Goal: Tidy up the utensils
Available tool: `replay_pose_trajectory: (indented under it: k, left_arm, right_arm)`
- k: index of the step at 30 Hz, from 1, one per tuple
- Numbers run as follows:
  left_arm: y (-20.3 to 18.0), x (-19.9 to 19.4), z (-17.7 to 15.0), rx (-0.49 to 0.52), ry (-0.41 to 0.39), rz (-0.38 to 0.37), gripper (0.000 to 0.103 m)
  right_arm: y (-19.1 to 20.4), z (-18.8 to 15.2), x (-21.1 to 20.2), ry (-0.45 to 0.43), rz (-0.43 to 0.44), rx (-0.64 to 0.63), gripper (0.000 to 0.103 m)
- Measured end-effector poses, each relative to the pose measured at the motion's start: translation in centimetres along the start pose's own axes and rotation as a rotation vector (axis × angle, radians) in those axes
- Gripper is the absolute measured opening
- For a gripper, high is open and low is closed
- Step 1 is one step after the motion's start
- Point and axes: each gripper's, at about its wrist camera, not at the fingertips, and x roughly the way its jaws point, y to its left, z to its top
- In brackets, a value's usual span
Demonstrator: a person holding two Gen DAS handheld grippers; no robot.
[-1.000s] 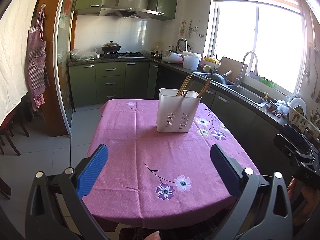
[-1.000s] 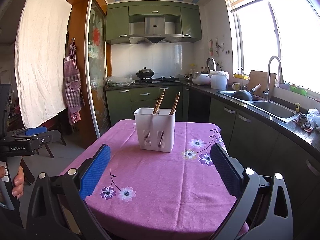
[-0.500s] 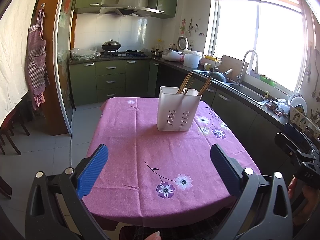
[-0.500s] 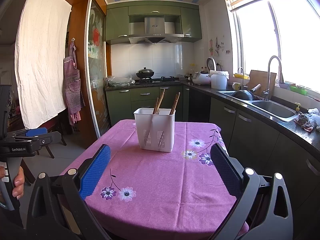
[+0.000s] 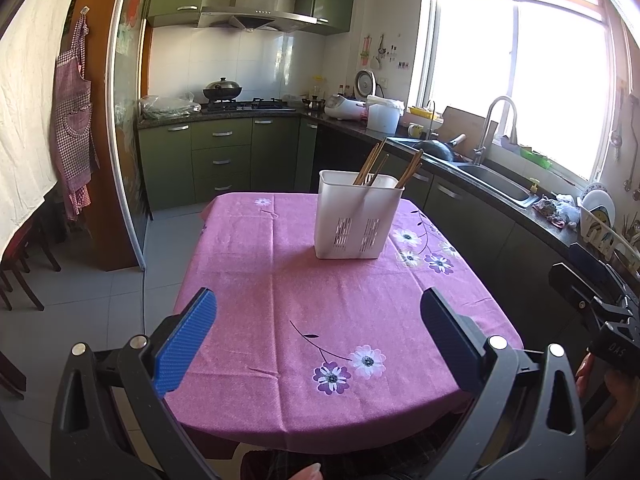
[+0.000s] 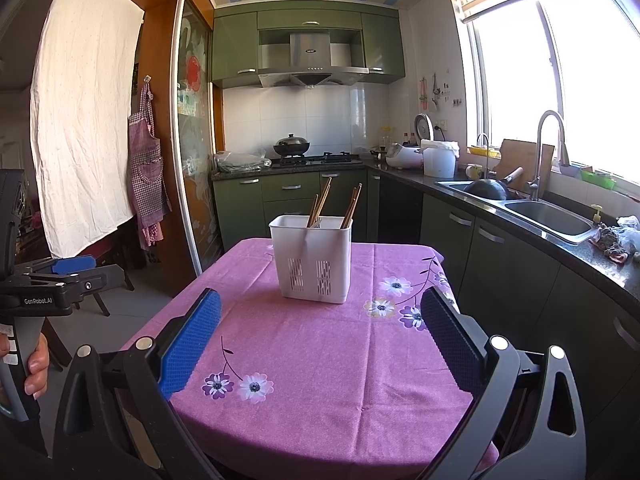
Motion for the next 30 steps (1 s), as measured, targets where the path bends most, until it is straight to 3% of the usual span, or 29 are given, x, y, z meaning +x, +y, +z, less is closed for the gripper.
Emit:
replay_pose_trajectory:
  k: [30]
  left_arm:
    - [-0.33, -0.15, 0.34, 0.013, 0.009, 0.009, 0.097]
  right_arm:
    - [0.35, -0.46, 0.36, 0.01, 0.007, 0.002, 0.098]
